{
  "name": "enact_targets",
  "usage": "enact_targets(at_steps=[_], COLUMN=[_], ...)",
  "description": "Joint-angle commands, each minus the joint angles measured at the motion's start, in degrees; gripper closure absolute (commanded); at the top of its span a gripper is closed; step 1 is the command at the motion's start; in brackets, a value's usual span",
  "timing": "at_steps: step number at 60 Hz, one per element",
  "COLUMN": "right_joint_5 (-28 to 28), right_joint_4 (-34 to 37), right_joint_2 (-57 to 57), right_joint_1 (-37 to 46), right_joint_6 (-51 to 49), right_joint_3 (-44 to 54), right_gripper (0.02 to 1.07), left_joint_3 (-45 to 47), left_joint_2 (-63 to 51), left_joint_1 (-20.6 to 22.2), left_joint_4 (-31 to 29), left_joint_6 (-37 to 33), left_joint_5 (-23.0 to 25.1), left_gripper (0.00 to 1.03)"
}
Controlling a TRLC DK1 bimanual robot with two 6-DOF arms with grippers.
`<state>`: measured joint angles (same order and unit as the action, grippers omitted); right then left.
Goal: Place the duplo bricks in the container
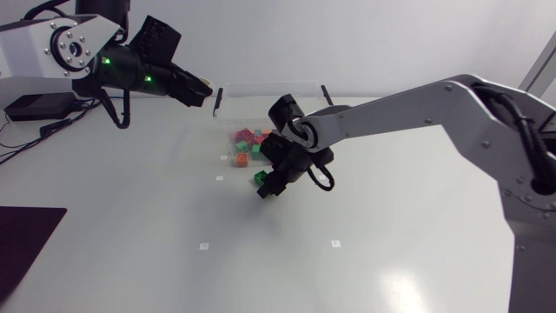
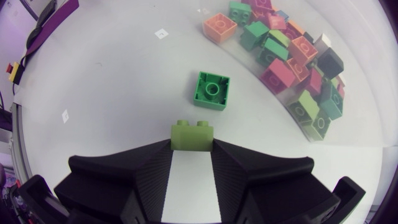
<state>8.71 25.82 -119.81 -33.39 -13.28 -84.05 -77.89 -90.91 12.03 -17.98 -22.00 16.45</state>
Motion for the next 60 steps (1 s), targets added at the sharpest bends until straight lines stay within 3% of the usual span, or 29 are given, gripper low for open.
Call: enact_targets(at_steps=[1, 27, 33, 39, 42, 60], right_joint_5=[-0.45, -0.27, -0.18, -0.01, 0.25, 2.36], right_joint_4=[0.89, 1.69, 1.69, 1.95, 2.04, 2.04], right_joint_2=[4.76, 16.63, 18.12, 19.70, 20.23, 19.35], right_joint_1=[0.87, 5.53, 7.02, 8.86, 9.74, 13.35], right_joint_6=[-0.70, -2.01, -2.37, -2.81, -2.98, -3.51], right_joint_3=[2.58, 5.13, 4.51, 2.84, 1.96, -4.89], right_gripper=[0.91, 0.91, 0.91, 0.91, 0.91, 0.91], left_joint_3=[-3.06, -13.08, -14.66, -16.07, -16.42, -10.53], left_joint_2=[-3.39, -15.87, -17.98, -19.74, -20.09, -14.91], left_joint_1=[0.62, 2.91, 3.35, 3.96, 4.05, 3.26], left_joint_4=[0.84, 3.30, 3.39, 3.56, 3.56, 3.91], left_joint_6=[2.31, 4.95, 5.21, 4.68, 4.16, 1.26], left_joint_5=[0.78, 2.89, 3.33, 3.33, 3.33, 5.44], left_gripper=[0.76, 0.73, 0.57, 0.14, 0.08, 0.05])
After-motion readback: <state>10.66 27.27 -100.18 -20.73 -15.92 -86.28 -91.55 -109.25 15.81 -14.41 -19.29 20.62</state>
